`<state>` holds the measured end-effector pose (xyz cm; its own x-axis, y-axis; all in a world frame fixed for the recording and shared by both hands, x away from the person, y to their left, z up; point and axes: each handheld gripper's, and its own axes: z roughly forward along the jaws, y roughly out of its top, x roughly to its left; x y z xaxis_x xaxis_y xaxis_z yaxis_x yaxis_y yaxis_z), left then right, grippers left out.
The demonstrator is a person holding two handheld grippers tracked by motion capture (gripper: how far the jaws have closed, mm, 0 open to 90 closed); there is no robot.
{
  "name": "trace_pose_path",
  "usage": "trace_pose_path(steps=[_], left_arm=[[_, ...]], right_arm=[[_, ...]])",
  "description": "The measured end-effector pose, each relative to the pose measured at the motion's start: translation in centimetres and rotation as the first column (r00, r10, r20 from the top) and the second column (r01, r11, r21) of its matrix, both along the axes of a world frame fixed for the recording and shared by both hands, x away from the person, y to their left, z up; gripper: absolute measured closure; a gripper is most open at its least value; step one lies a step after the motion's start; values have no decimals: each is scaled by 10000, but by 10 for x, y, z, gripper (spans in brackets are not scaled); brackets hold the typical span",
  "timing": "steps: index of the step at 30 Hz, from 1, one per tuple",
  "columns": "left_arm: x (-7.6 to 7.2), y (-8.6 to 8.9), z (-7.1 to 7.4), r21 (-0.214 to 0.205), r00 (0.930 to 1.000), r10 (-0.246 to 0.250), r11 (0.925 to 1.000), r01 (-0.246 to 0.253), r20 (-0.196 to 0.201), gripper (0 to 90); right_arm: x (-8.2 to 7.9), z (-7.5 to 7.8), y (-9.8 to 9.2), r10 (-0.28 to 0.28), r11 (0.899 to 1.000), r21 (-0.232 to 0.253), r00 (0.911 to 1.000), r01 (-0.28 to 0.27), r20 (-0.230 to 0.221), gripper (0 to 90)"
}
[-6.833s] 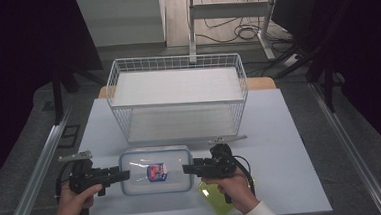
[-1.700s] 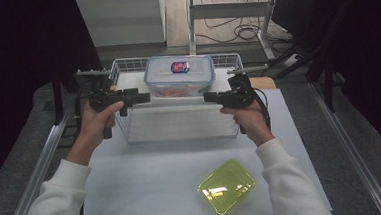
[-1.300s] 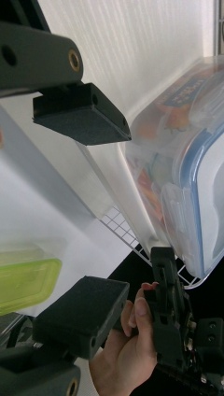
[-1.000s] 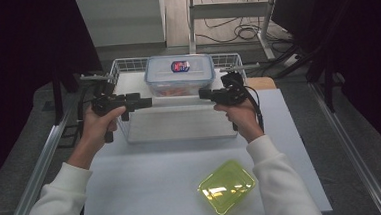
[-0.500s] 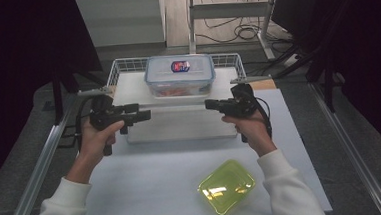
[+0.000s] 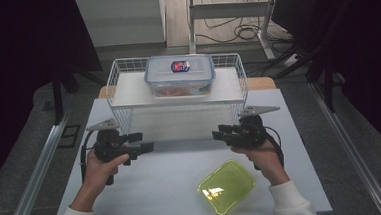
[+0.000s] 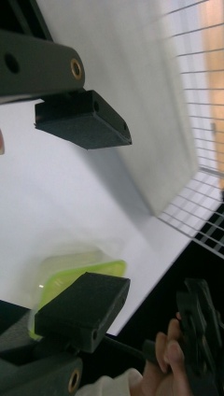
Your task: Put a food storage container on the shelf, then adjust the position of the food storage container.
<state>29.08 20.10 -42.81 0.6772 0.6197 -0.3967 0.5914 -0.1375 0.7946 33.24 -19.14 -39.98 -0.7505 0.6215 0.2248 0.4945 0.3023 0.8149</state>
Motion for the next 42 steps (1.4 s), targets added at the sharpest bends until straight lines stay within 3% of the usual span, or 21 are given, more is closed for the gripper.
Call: trace_pose_path(steps=[6,12,16,18,22,28,33,42], left_arm=[[-9,-7,-17,406,9995,-105,9991,117,-301,253],[-20,-5,-26,402,9985,-87,9991,109,-545,249],[-23,-1,-33,602,9978,180,9981,-141,-644,245],[-25,-2,-37,593,9967,81,9982,-33,-813,246],[-25,-4,-43,1045,9957,-11,9945,107,-922,245],[-26,-6,-44,1308,9961,-3,9913,119,-887,247],[-25,-2,-44,1235,9964,44,9923,61,-845,246],[-26,-3,-45,1259,9955,-62,9919,181,-946,245]], right_arm=[[-17,-22,-14,108,9999,-45,9990,-110,-443,478],[-24,-36,-22,190,9997,-104,9967,-199,-791,453],[-27,-46,-26,253,9982,-521,9936,-312,-1102,462],[-28,-48,-29,134,9982,-562,9929,-202,-1179,449],[-34,-48,-38,-54,9987,-519,9929,-8,-1189,428],[-44,-48,-44,-134,9985,-542,9919,66,-1259,439],[-53,-48,-48,-64,9979,-653,9933,-12,-1157,485],[-75,-51,-68,-30,9915,-1295,9925,-130,-1224,806]])
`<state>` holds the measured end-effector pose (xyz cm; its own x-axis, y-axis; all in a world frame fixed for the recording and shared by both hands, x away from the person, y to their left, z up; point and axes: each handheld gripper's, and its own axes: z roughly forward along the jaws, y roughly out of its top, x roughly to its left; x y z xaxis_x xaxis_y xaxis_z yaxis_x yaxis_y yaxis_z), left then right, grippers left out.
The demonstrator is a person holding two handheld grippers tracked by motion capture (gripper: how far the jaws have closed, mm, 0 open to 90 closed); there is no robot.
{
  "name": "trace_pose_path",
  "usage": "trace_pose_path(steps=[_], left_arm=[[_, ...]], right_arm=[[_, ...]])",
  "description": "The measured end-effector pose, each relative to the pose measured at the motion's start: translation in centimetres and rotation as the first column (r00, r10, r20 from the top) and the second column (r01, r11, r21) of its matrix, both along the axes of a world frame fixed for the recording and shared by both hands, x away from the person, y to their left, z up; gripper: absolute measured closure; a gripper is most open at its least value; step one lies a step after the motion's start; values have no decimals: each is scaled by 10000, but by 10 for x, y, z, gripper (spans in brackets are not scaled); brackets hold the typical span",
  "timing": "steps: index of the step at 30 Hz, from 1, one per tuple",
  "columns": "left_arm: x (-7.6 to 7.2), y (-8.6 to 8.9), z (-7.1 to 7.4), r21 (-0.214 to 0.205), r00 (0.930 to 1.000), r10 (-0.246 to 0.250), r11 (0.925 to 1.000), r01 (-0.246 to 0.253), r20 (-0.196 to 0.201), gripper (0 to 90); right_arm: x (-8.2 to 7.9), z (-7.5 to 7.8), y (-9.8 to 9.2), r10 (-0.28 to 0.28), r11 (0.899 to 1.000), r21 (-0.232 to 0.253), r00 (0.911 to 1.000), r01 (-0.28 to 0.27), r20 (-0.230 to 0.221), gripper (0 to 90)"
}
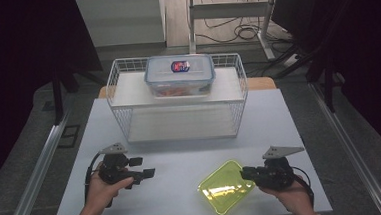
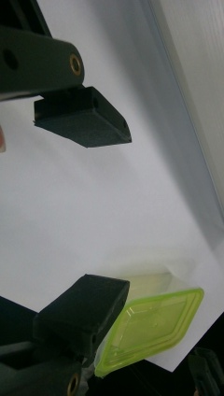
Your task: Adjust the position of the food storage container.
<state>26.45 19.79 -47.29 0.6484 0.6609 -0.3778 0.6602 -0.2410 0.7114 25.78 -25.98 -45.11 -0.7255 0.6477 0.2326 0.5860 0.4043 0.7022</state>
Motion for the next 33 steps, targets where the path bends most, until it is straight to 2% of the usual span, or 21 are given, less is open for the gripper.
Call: trace_pose_path(steps=[3,7,11,18,28,31,33], left_arm=[[0,0,0,31,10000,6,10000,-6,-2,245],[1,0,-1,43,10000,-19,10000,19,-40,245],[1,-1,-3,114,9999,-53,9999,54,-94,245],[2,-1,-4,166,9999,-39,9999,42,-149,244],[2,-3,-6,291,9997,-126,9995,132,-196,244],[2,-2,-6,260,9998,-91,9996,96,-194,244],[2,-2,-6,257,9998,-77,9996,82,-197,244]], right_arm=[[-10,-1,-8,23,9996,-265,10000,-22,30,859],[-26,-8,-16,214,9984,-522,9998,-217,-62,883],[-35,-20,-16,710,9938,-830,9968,-738,-360,888],[-43,-32,5,1839,9727,-1303,9802,-1922,-727,890],[-48,-43,32,2491,9451,-1904,9627,-2654,-1055,891],[-50,-47,41,2586,9410,-1974,9603,-2749,-1045,891],[-51,-49,46,2519,9430,-1984,9627,-2672,-993,891]])
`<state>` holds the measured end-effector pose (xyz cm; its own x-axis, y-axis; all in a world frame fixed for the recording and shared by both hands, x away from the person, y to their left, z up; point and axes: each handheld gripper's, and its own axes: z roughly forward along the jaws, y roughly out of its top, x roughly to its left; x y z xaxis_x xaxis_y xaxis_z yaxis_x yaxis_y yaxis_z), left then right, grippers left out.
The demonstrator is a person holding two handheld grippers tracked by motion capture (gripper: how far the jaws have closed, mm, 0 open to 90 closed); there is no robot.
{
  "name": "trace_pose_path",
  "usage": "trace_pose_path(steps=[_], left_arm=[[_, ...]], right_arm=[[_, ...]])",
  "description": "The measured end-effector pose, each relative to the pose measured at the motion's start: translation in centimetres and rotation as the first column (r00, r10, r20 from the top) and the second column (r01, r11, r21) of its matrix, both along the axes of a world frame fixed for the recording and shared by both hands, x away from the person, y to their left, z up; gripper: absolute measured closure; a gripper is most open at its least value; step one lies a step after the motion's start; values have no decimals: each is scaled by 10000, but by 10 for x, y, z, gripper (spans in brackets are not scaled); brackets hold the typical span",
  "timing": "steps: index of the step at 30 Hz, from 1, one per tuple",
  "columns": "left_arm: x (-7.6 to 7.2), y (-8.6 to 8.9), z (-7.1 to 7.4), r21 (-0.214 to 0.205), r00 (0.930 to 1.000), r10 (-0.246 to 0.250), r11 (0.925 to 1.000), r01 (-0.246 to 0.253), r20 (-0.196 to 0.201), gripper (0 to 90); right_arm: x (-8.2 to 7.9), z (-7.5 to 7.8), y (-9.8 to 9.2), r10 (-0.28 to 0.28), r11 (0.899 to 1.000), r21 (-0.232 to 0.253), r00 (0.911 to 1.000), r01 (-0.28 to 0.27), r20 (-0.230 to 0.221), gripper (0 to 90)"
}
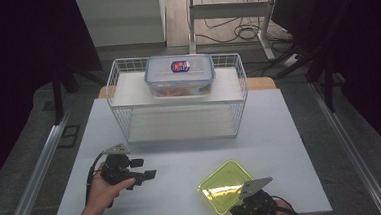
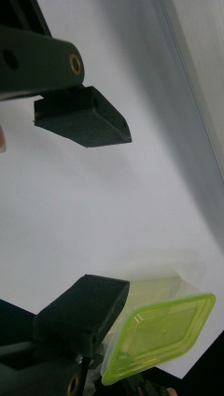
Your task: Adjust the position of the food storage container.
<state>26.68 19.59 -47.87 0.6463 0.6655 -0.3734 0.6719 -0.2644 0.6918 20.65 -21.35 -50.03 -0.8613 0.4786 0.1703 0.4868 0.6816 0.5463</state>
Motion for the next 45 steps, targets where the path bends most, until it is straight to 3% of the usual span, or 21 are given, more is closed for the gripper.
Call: trace_pose_path(steps=[8,14,19,25,29,31,33,36,38,40,42,45], left_arm=[[0,0,-1,18,10000,6,10000,-6,5,245],[0,2,0,9,10000,15,10000,-15,42,247],[0,4,0,-2,10000,48,10000,-48,56,248],[1,6,1,-32,9999,108,9999,-108,58,247],[0,6,1,-19,9999,132,9999,-131,56,246],[0,6,1,-8,9999,122,9999,-122,56,246],[0,5,0,-9,9999,113,9999,-113,53,246],[1,5,0,41,9999,114,9999,-114,52,245],[1,5,0,32,9999,118,9999,-118,49,244],[1,5,0,29,9999,118,9999,-118,49,244],[1,5,0,33,9999,119,9999,-120,50,244],[1,4,-1,62,9999,116,9999,-116,26,243]], right_arm=[[2,-6,16,-714,9971,297,9967,703,389,891],[4,-11,34,-1322,9900,583,9885,1281,738,891],[4,-12,43,-1261,9909,586,9884,1214,847,890],[-6,0,31,-1120,9909,848,9898,1046,881,891],[-9,16,17,-1248,9859,1249,9866,1114,1052,891],[-7,26,4,-1459,9788,1599,9834,1277,1076,890],[-4,31,-6,-1748,9726,1745,9781,1537,1126,890],[3,37,-22,-2409,9574,1919,9631,2156,1203,890],[9,38,-33,-2931,9461,1858,9455,2654,1420,891],[17,36,-45,-3533,9301,1713,9189,3249,1756,891],[23,34,-55,-3979,9131,1717,9002,3698,1772,891],[32,27,-65,-4394,8967,1430,8811,4188,1747,891]])
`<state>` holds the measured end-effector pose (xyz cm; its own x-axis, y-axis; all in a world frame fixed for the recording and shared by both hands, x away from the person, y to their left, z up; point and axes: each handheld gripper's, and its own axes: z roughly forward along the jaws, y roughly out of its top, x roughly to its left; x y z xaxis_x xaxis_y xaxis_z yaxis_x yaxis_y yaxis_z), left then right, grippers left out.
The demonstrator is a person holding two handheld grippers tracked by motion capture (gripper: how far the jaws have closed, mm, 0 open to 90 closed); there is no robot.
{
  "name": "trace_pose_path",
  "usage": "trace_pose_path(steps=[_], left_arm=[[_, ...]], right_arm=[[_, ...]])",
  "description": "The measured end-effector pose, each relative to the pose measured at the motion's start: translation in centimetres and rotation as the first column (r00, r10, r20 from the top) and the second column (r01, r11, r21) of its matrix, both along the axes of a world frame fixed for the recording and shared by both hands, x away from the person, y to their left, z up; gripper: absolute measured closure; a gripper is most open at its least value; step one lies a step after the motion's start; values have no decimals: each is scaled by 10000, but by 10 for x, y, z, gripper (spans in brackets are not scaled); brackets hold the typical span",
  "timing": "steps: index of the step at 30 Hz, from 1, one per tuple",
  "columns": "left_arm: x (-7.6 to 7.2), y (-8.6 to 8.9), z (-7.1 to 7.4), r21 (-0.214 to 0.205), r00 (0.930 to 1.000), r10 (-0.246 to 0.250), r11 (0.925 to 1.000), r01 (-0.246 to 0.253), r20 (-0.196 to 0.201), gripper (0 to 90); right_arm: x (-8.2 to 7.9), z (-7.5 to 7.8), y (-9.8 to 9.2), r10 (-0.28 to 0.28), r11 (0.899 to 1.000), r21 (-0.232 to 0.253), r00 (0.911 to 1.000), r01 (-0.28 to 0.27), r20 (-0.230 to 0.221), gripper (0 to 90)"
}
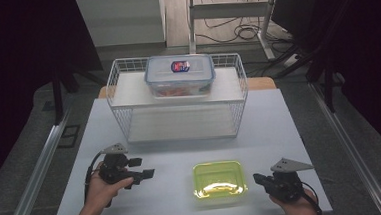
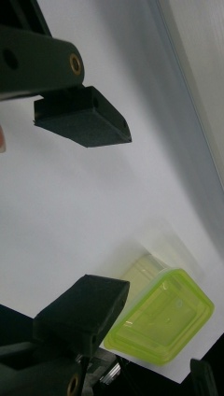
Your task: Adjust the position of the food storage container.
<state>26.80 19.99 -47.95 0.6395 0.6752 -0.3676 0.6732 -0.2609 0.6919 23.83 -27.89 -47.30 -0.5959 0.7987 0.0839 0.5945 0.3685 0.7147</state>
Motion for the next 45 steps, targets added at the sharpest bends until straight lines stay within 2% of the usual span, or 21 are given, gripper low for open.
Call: trace_pose_path(steps=[3,7,20,32,45], left_arm=[[0,-1,0,4,10000,-38,10000,38,-21,240],[0,0,0,-7,10000,-23,10000,23,-30,239],[0,0,1,-77,10000,-14,10000,14,41,240],[1,2,-1,-111,10000,27,9999,-27,-42,240],[2,4,-2,-105,9999,113,9999,-115,-108,237]], right_arm=[[8,-10,-4,-256,9995,-213,9992,250,-308,891],[11,-22,5,-84,9991,-427,9972,52,-747,891],[9,-25,40,475,9970,-577,9954,-524,-832,891],[18,-25,69,991,9914,-777,9921,-1050,-764,890],[22,-25,88,1254,9878,-836,9892,-1317,-760,891]])
